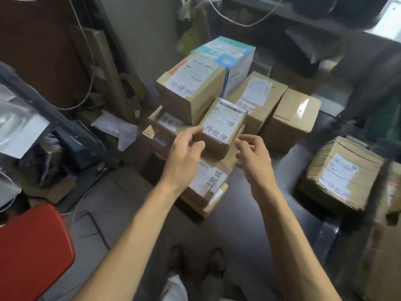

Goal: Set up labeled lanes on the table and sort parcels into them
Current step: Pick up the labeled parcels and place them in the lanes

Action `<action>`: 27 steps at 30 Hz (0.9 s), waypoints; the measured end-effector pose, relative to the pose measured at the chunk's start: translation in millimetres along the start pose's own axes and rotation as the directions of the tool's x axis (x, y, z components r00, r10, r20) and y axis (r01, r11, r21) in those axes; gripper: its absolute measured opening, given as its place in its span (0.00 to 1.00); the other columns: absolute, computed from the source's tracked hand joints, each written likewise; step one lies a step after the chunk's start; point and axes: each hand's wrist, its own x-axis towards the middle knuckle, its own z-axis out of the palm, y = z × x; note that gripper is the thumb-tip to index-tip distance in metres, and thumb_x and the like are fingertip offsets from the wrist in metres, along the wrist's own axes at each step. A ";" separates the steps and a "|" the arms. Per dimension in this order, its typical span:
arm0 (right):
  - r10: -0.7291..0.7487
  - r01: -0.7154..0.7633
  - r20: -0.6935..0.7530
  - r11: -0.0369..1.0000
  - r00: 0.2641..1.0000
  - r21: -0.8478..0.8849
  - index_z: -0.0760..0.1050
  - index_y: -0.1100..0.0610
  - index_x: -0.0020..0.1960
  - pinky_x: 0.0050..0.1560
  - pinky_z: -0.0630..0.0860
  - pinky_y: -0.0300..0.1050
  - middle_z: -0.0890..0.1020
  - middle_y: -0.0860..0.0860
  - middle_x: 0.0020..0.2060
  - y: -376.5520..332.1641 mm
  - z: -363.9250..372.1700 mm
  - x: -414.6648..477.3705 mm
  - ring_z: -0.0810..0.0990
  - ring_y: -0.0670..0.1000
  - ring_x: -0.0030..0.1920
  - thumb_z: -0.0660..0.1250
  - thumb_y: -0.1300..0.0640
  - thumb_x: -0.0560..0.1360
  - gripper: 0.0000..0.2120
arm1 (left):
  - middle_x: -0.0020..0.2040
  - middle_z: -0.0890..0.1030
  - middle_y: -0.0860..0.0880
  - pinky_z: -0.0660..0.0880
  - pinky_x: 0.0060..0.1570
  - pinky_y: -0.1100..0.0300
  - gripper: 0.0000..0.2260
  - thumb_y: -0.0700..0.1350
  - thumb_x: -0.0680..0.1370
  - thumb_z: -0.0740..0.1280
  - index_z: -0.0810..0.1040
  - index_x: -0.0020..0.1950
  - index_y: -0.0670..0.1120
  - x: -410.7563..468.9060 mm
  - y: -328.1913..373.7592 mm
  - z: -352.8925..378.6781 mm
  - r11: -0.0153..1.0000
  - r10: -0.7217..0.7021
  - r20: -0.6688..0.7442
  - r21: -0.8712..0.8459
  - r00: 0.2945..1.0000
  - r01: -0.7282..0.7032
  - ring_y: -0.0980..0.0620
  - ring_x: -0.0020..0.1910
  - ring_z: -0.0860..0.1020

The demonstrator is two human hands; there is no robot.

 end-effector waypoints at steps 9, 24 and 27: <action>0.306 -0.300 -0.015 0.942 0.952 0.148 0.72 0.44 0.70 0.59 0.75 0.51 0.79 0.47 0.65 2.7 35.6 38.5 0.79 0.49 0.62 0.57 0.32 0.75 0.29 | 0.79 0.60 0.49 0.54 0.72 0.65 0.31 0.39 0.79 0.63 0.55 0.81 0.46 15.3 -7.6 19.4 0.991 -0.108 0.039 0.086 0.993 0.105 0.53 0.78 0.58; 0.184 -0.103 -0.264 0.951 0.947 0.291 0.74 0.47 0.60 0.48 0.82 0.49 0.83 0.50 0.56 4.7 32.9 32.9 0.83 0.49 0.54 0.54 0.49 0.87 0.11 | 0.62 0.73 0.51 0.67 0.57 0.72 0.24 0.53 0.74 0.61 0.67 0.69 0.51 43.5 -11.7 22.4 0.998 -0.034 0.236 -0.040 0.971 0.045 0.56 0.60 0.72; 0.132 -0.035 -0.252 0.935 0.959 0.354 0.72 0.48 0.68 0.42 0.82 0.42 0.83 0.49 0.58 2.3 17.4 14.6 0.85 0.44 0.50 0.54 0.49 0.87 0.14 | 0.63 0.78 0.52 0.75 0.55 0.69 0.23 0.58 0.73 0.68 0.69 0.66 0.56 57.9 -0.1 29.0 0.969 -0.055 0.361 -0.205 0.931 0.136 0.61 0.58 0.78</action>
